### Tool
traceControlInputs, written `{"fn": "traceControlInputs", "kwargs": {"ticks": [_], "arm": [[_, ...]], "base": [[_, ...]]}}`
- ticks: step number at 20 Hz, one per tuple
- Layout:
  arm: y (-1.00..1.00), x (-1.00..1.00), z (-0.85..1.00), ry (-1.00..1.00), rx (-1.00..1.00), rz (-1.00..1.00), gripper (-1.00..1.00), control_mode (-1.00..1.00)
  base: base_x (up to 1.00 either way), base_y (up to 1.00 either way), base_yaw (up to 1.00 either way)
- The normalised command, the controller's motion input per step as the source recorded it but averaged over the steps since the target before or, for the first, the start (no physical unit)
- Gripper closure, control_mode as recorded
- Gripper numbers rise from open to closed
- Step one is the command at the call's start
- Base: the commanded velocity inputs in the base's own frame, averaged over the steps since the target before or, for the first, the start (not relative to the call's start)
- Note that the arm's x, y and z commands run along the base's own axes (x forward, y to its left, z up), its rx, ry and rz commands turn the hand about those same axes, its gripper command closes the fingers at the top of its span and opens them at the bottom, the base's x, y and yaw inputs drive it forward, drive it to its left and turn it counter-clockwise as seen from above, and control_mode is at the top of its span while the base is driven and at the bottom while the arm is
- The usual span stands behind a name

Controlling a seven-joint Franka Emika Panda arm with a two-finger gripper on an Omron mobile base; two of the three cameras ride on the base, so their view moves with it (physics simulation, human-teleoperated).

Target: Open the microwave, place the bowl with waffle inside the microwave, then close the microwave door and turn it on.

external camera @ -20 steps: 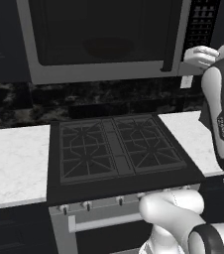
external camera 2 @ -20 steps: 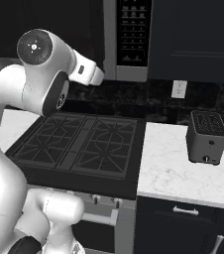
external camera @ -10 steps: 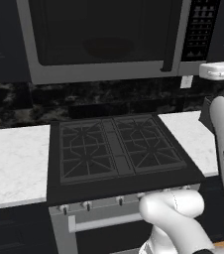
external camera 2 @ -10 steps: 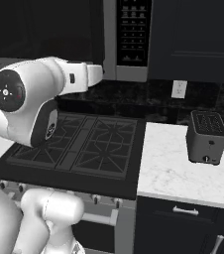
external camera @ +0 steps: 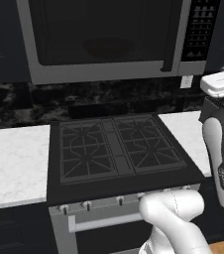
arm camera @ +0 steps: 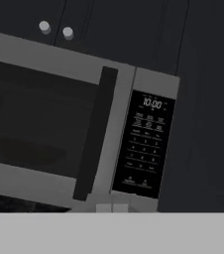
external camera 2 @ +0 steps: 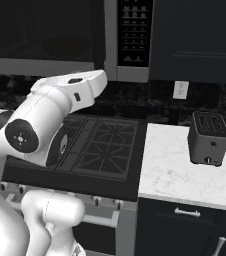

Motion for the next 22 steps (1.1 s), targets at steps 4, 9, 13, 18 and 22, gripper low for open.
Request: {"fn": "traceControlInputs", "kwargs": {"ticks": [4, 9, 13, 18, 22], "arm": [[-0.26, 0.16, 0.03, 0.01, 0.00, 0.00, 1.00, -1.00], [-0.22, 0.19, 0.09, 0.01, 0.03, 0.03, 1.00, -1.00], [-0.21, 0.19, 0.12, 0.14, 0.06, 0.09, 1.00, -1.00], [-0.11, 0.16, 0.04, 0.30, 0.01, 0.10, 1.00, -1.00], [-0.09, 0.13, 0.12, 0.20, 0.00, 0.03, 1.00, -1.00]], "base": [[0.00, 0.00, 0.00], [0.00, 0.00, 0.00], [0.00, 0.00, 0.00], [0.00, 0.00, 0.00], [0.00, 0.00, 0.00]]}}
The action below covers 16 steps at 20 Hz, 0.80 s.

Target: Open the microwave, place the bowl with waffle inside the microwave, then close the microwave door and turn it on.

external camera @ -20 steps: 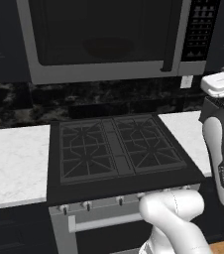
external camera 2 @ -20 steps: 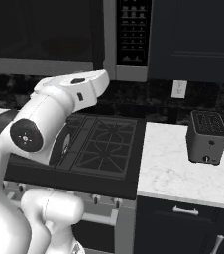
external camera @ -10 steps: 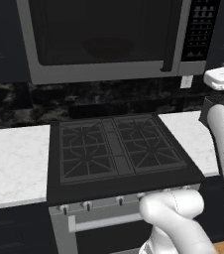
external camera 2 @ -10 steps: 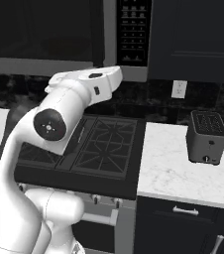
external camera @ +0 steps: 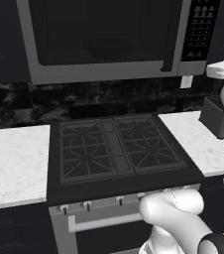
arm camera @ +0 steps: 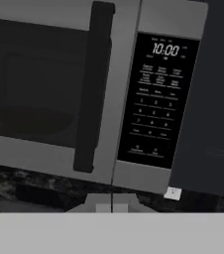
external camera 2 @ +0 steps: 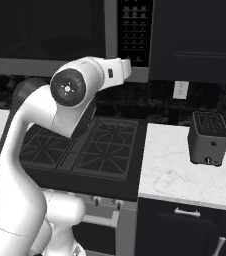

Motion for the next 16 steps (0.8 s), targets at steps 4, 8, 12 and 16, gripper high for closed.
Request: {"fn": "traceControlInputs", "kwargs": {"ticks": [4, 8, 12, 16], "arm": [[-0.24, 0.18, 0.15, 0.02, 0.00, 0.01, 1.00, -1.00], [-0.32, 0.13, 0.09, 0.00, 0.00, 0.01, 1.00, -1.00], [-0.25, 0.27, 0.00, 0.00, 0.00, 0.00, 1.00, -1.00], [-0.14, 0.28, 0.00, 0.00, 0.00, 0.00, 1.00, -1.00]], "base": [[0.00, 0.00, 0.00], [0.00, 0.00, 0.00], [0.00, 0.00, 0.00], [0.00, 0.00, 0.00]]}}
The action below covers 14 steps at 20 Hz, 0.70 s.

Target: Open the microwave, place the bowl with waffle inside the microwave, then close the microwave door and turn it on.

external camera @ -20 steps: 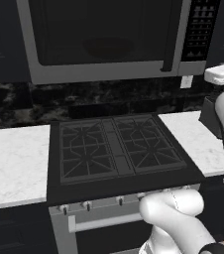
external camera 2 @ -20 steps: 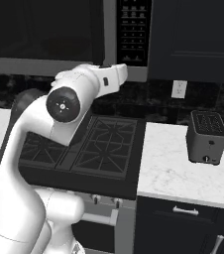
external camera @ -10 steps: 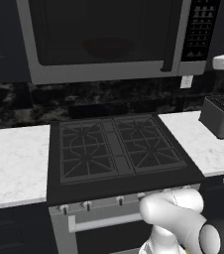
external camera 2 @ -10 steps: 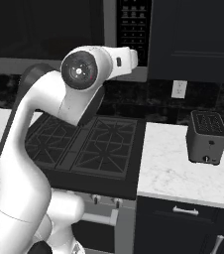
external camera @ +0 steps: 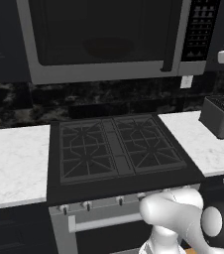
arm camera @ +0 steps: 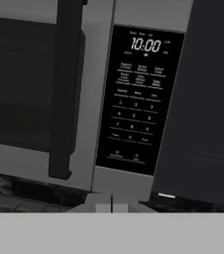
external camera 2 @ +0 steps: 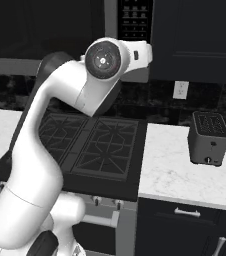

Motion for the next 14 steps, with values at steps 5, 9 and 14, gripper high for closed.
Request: {"fn": "traceControlInputs", "kwargs": {"ticks": [5, 9, 14], "arm": [[-0.09, 0.21, 0.00, 0.00, 0.00, 0.00, 1.00, -1.00], [-0.05, 0.31, -0.01, 0.00, 0.00, 0.00, 1.00, -1.00], [-0.04, 0.34, -0.22, -0.02, 0.00, 0.00, 1.00, -1.00]], "base": [[0.00, 0.00, 0.00], [0.00, 0.00, 0.00], [0.00, 0.00, 0.00]]}}
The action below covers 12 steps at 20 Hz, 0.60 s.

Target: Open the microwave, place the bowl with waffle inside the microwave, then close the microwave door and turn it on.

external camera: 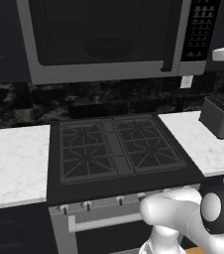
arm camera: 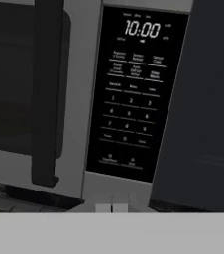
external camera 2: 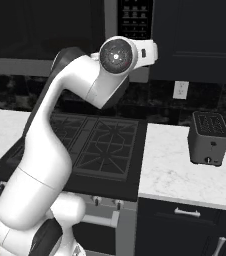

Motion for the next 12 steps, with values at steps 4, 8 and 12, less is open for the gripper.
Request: {"fn": "traceControlInputs", "kwargs": {"ticks": [4, 8, 12], "arm": [[-0.07, 0.32, -0.16, 0.00, 0.00, 0.00, 1.00, -1.00], [-0.03, 0.44, -0.11, 0.00, 0.00, 0.00, 1.00, -1.00], [0.00, 0.56, 0.00, 0.00, 0.00, 0.00, 1.00, -1.00]], "base": [[0.00, 0.00, 0.00], [0.00, 0.00, 0.00], [0.00, 0.00, 0.00]]}}
